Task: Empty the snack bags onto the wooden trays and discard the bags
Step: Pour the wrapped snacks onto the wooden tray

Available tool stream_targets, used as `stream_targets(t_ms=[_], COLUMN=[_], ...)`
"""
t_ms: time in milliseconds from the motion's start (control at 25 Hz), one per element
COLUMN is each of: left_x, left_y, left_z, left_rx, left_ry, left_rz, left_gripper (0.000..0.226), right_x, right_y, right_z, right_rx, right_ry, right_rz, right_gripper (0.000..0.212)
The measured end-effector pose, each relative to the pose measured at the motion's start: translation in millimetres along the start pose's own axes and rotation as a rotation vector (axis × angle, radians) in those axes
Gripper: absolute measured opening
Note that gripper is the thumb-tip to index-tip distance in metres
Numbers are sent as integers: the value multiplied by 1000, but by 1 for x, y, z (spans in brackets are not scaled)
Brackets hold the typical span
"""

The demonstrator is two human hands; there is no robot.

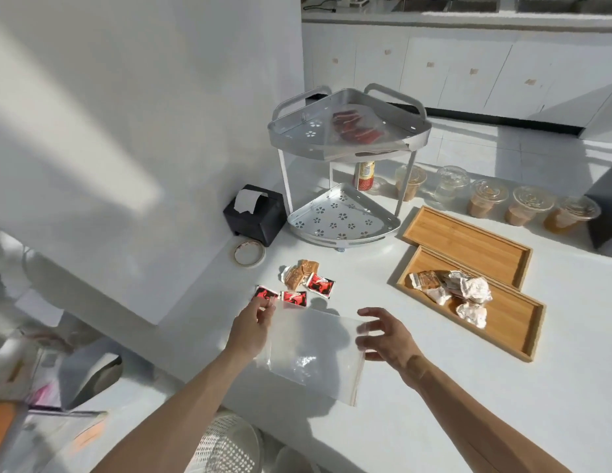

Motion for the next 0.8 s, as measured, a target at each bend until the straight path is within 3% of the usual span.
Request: stream_targets(t_ms=[240,560,800], left_x=[10,24,26], left_y=[-85,-130,-134], left_z=[-43,-55,-54], left_rx=[64,17,59], left_ry=[-33,-172,-171], left_rz=[-131,-138,-72], left_gripper=[9,27,35], right_x=[27,36,36], right_y=[24,47,38], right_z=[85,119,125], right_rx=[-102,-329,-886], right_ry=[-71,105,191], right_rz=[87,82,-59], right_gripper=[44,33,32])
Point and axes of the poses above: each hand's wrist, its own x-axis towards the middle knuckle, its own z-axis out of the palm, y = z × x, the point moved 6 cm from there along x, towards the middle knuckle, and after that the axes turned 1 degree about -z, right-handed, at the moved point
